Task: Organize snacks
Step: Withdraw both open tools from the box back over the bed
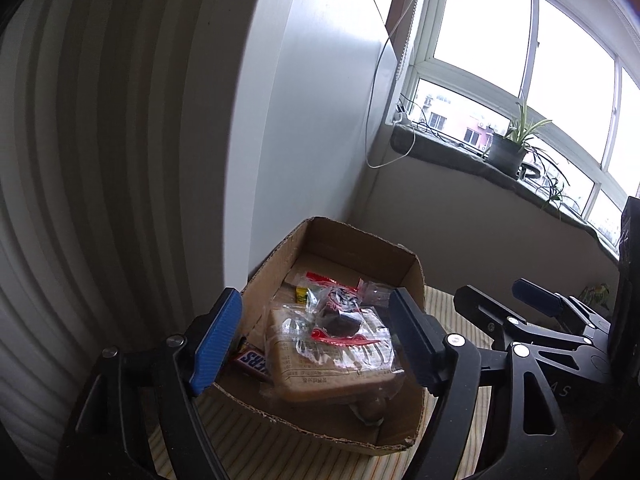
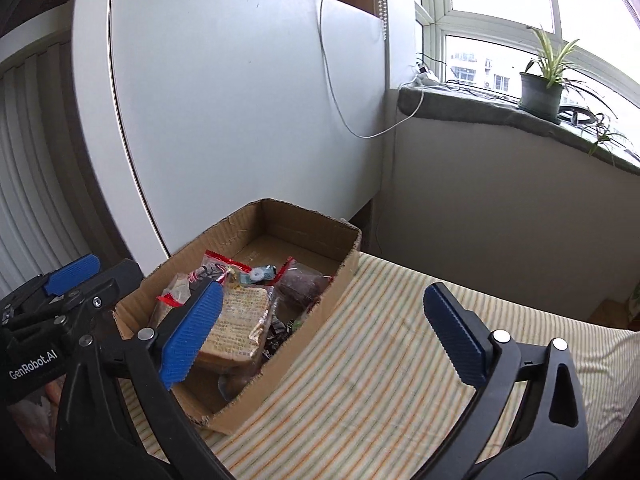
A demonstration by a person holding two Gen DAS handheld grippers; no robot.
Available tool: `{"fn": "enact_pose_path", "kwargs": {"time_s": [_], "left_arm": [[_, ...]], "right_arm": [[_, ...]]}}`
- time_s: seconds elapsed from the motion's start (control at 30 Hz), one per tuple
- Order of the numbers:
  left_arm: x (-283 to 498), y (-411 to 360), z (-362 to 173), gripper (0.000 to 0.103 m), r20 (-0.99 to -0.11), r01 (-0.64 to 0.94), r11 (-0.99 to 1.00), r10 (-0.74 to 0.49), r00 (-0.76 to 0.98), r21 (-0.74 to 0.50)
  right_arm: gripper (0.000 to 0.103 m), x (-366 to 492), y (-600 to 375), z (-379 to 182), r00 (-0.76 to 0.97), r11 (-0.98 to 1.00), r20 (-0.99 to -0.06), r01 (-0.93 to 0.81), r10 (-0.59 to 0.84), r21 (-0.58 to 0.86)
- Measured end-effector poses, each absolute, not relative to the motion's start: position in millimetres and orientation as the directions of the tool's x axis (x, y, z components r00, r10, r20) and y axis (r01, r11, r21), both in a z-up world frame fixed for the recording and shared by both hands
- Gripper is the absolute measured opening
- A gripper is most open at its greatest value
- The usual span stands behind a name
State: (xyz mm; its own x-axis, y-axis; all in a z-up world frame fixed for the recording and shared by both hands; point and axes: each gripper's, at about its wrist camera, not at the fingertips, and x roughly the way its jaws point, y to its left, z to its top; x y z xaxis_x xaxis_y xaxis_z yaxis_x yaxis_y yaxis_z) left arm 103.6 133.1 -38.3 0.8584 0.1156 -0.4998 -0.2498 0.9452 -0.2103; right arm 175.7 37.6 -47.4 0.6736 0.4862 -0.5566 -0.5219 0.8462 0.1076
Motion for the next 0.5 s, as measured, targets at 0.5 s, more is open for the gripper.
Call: {"fn": "enact_pose_path", "kwargs": {"time_s": [0.5], "left_arm": [[55.4,-4.3,-18.0,0.083,-0.451,-0.042,0.998,0.019,0.892,-0.04]], "right_arm": [[0.103,69.4,-160.2,-40.1,0.822,0.973,-0.521,-0.202,0.231,0.114]]}}
